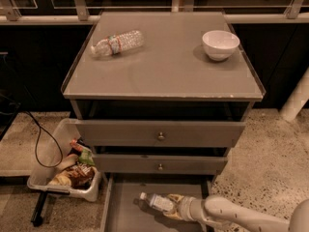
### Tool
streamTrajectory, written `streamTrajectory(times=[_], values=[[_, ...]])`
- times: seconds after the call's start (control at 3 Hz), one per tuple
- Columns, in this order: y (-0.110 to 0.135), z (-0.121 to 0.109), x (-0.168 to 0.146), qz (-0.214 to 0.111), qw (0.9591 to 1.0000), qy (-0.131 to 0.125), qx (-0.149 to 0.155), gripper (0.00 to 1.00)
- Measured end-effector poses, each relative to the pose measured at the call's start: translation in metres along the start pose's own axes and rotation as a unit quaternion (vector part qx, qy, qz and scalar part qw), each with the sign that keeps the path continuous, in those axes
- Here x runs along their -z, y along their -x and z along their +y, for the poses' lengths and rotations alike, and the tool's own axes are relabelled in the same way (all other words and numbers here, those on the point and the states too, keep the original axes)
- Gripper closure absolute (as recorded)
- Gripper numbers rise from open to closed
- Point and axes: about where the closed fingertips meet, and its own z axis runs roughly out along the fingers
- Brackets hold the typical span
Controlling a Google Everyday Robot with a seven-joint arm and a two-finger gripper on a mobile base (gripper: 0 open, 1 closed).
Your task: Pick blue plastic bottle from bottom drawer and place on counter
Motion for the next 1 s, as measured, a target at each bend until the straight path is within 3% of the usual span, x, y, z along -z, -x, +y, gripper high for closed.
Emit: streamTrajectory(times=[1.0], values=[[0.06,-0.015,0.119,-0.02,0.999,-0.004,0.041,1.0]])
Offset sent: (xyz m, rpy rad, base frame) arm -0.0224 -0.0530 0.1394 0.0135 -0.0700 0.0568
